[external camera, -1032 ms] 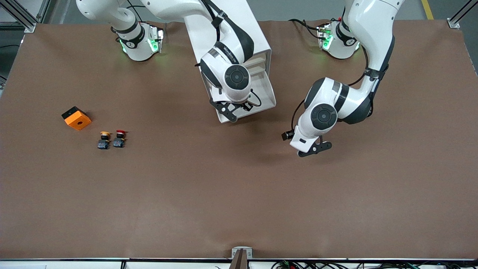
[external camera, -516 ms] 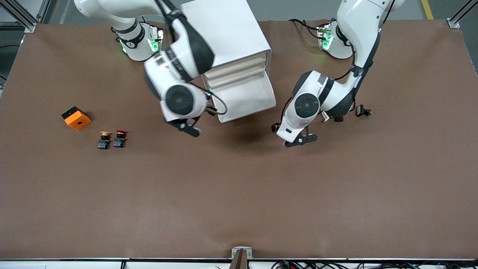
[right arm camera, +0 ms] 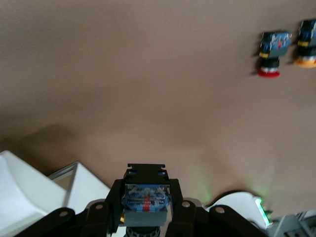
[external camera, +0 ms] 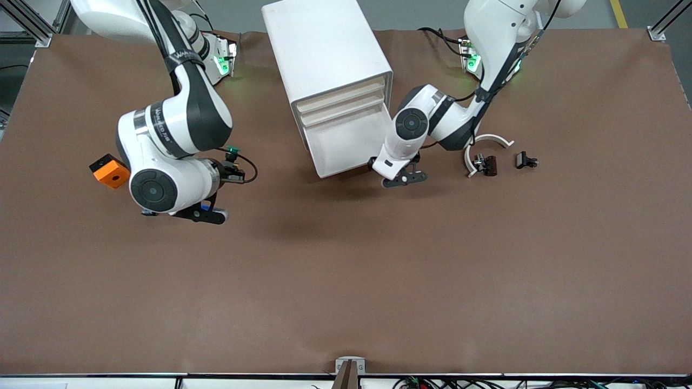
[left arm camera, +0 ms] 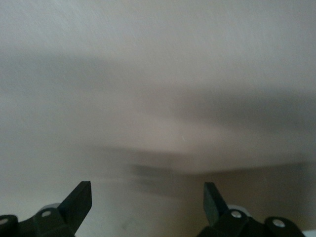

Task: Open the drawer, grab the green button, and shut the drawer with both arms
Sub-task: 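Set the green button beside the red and yellow buttons with the right gripper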

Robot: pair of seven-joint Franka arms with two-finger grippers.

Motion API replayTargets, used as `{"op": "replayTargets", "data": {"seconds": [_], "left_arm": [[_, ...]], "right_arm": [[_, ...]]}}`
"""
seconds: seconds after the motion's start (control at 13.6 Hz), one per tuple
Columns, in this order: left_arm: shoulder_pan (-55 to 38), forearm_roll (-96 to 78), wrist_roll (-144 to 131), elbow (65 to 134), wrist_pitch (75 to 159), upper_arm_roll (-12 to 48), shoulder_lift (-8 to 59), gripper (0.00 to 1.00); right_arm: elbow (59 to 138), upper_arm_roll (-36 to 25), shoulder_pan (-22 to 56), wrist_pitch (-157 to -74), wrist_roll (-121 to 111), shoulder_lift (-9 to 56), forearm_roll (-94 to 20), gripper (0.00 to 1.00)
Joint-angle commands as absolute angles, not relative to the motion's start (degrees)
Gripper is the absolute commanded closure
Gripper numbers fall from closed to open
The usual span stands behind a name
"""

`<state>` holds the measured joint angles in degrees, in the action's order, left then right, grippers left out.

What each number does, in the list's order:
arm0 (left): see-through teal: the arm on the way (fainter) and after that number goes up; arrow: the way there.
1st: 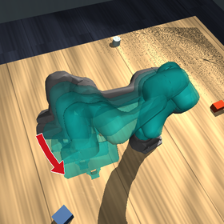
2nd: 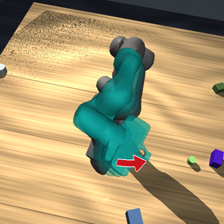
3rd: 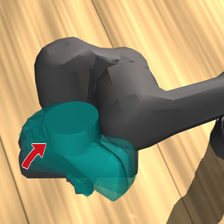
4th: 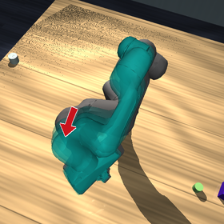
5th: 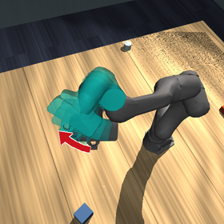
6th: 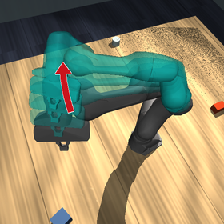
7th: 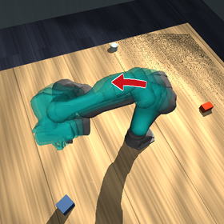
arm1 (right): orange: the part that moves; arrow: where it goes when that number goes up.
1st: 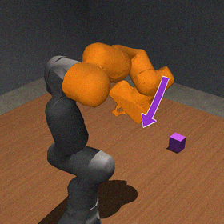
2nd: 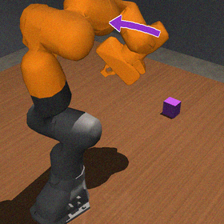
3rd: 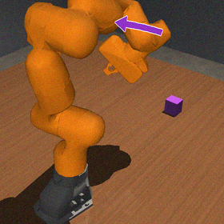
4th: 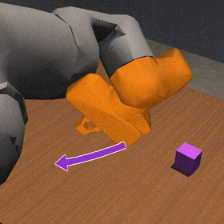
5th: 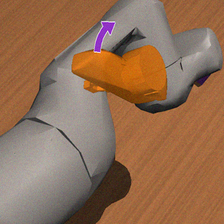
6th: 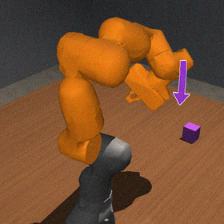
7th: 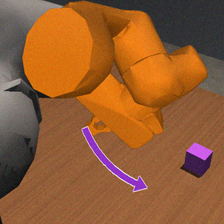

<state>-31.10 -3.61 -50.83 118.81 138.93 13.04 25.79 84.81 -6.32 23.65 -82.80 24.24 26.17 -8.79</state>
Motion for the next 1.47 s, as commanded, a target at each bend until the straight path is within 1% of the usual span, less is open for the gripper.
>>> {"op": "replayTargets", "data": {"seconds": [0.0,0.29,0.37,0.59,0.66,0.81,1.11,1.25,1.4], "left_arm": [[-30.8,-3.1,-54.0,121.5,139.8,15.9,23.8,0.0],[-30.1,-3.3,-55.9,123.9,139.0,20.5,23.2,0.0],[-30.1,-3.2,-57.6,124.1,138.6,21.5,23.3,0.0],[-30.4,-3.2,-60.3,124.1,138.4,24.9,23.6,0.0],[-30.4,-3.2,-61.4,124.1,138.4,25.7,23.6,0.0],[-31.0,-3.3,-62.9,124.1,138.4,26.5,23.9,0.0],[-30.8,-3.2,-64.1,123.4,138.3,26.7,24.3,0.0],[-28.7,-2.9,-63.9,121.2,138.3,25.6,24.3,0.0],[-23.4,-2.4,-63.5,116.1,136.0,24.7,24.5,0.0]], "right_arm": [[90.2,-5.3,19.3,-88.4,14.1,25.0,-6.5,0.77],[102.9,-5.3,14.0,-106.2,2.2,22.4,-4.5,0.77],[104.9,-5.4,13.5,-109.7,1.8,22.5,-4.2,0.77],[113.6,-5.3,13.3,-124.0,1.8,22.4,-1.9,0.77],[115.2,-5.3,13.3,-126.8,1.8,22.5,-1.9,0.77],[116.2,-5.4,13.2,-128.6,2.6,22.7,-1.9,0.77],[116.4,-6.6,13.1,-128.5,3.5,23.0,-1.8,0.77],[116.4,-7.4,13.0,-128.5,3.5,23.3,-1.8,0.77],[116.3,-8.6,13.1,-129.2,3.5,24.2,-1.7,0.77]]}}
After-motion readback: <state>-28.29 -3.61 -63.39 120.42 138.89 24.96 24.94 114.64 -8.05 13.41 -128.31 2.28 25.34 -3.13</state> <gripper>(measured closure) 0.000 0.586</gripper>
